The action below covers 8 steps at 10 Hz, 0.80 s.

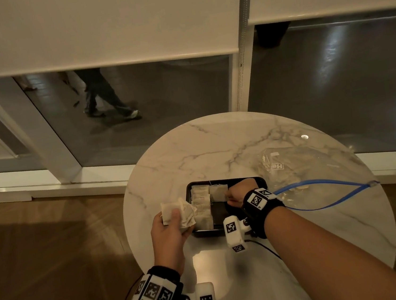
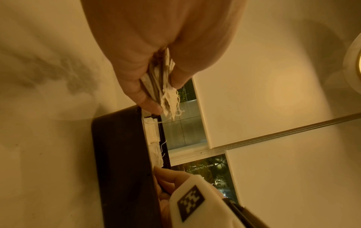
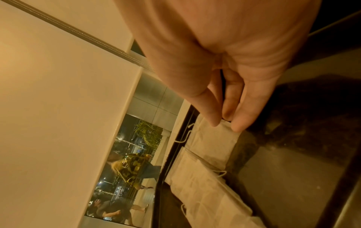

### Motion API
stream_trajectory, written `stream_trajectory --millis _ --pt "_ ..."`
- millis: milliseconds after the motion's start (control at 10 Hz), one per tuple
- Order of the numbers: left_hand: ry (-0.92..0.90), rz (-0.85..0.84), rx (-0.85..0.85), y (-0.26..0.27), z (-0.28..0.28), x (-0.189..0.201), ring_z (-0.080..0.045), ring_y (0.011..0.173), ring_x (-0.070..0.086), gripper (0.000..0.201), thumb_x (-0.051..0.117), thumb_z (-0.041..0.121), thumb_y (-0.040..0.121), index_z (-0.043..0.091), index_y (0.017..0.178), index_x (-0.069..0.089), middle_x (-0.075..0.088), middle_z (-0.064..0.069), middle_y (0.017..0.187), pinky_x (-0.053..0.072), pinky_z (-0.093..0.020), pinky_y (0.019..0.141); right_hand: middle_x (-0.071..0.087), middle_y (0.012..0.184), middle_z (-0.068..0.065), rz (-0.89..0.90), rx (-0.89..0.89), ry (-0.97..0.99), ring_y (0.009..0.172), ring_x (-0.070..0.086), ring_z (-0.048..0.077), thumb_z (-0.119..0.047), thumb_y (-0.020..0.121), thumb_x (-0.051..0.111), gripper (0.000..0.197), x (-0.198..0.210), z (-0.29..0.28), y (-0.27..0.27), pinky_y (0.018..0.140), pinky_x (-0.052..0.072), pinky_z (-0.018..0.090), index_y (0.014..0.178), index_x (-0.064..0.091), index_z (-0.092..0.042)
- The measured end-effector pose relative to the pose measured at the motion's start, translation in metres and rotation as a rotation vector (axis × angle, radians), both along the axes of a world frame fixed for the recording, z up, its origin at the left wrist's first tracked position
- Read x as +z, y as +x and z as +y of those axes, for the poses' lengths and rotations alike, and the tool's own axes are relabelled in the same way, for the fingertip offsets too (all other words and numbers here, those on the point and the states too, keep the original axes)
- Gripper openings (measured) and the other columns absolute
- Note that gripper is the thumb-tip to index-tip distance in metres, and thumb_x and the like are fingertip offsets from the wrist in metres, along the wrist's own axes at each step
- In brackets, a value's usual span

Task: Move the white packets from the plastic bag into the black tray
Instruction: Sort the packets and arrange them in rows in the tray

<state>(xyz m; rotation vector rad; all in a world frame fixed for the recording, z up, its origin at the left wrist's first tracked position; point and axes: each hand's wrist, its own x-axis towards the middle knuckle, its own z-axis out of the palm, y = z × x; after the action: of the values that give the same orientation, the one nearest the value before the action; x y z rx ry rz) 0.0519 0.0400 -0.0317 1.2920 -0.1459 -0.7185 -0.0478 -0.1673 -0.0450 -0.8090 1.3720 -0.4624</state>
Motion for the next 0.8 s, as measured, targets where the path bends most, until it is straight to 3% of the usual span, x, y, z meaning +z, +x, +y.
stream_trajectory --millis 100,200,300,400,600,700,800 --pt "-0.001 0.000 0.006 0.000 0.000 0.001 -0.030 0.111 0.066 0.027 0.056 0.019 0.102 0.008 0.127 0.057 0.066 -0.016 0.124 0.060 -0.027 0.069 0.068 0.118 0.010 0.317 0.475 -0.296 0.104 0.067 0.025 -0.031 0.099 0.054 0.031 0.001 -0.002 -0.002 0.073 0.049 0.027 0.118 0.064 -0.010" --pt "-0.016 0.003 0.007 -0.001 -0.001 0.005 -0.029 0.111 0.067 0.025 0.056 0.018 0.103 0.009 0.126 0.058 0.066 -0.015 0.122 0.060 -0.026 0.067 0.068 0.091 0.015 0.236 0.278 -0.247 0.078 0.068 0.028 -0.009 0.084 0.070 0.009 0.005 -0.003 0.001 0.072 0.058 0.034 0.090 0.064 -0.006" --pt "-0.052 0.017 -0.011 -0.004 -0.002 0.013 -0.026 0.108 0.068 0.020 0.055 0.017 0.103 0.012 0.122 0.060 0.068 -0.011 0.118 0.059 -0.027 0.070 0.064 0.084 0.016 0.160 0.236 -0.184 0.073 0.061 0.025 -0.005 0.084 0.071 0.021 0.027 0.008 -0.007 0.075 0.054 0.036 0.101 0.067 0.006" --pt "-0.100 0.074 -0.033 -0.007 -0.005 0.020 -0.027 0.108 0.068 0.022 0.055 0.016 0.102 0.009 0.123 0.061 0.069 -0.014 0.119 0.059 -0.033 0.075 0.069 0.106 0.017 -0.012 0.200 -0.199 0.097 0.066 0.026 -0.009 0.090 0.068 0.019 0.061 0.026 -0.018 0.091 0.054 0.039 0.107 0.066 -0.001" --pt "-0.209 0.185 -0.086 -0.018 -0.014 0.033 -0.031 0.117 0.067 0.030 0.053 0.014 0.103 0.003 0.130 0.060 0.070 -0.017 0.124 0.056 -0.041 0.091 0.071 0.093 0.011 -0.297 0.342 -0.242 0.084 0.066 0.020 -0.019 0.092 0.069 0.020 0.090 0.072 -0.044 0.075 0.056 0.032 0.105 0.071 -0.004" --pt "-0.246 0.197 -0.137 -0.026 -0.017 0.040 -0.033 0.118 0.066 0.031 0.050 0.014 0.104 0.002 0.132 0.057 0.069 -0.020 0.125 0.053 -0.045 0.098 0.073 0.090 0.008 -0.308 0.430 -0.288 0.081 0.065 0.017 -0.019 0.093 0.069 0.012 0.088 0.092 -0.049 0.077 0.056 0.030 0.098 0.076 -0.011" --pt "-0.261 0.177 -0.173 -0.032 -0.019 0.047 -0.033 0.117 0.066 0.031 0.048 0.014 0.105 0.002 0.132 0.057 0.069 -0.020 0.124 0.052 -0.044 0.100 0.068 0.084 0.011 -0.311 0.400 -0.382 0.078 0.061 0.019 -0.008 0.094 0.066 0.010 0.083 0.102 -0.047 0.072 0.055 0.028 0.094 0.076 -0.006"
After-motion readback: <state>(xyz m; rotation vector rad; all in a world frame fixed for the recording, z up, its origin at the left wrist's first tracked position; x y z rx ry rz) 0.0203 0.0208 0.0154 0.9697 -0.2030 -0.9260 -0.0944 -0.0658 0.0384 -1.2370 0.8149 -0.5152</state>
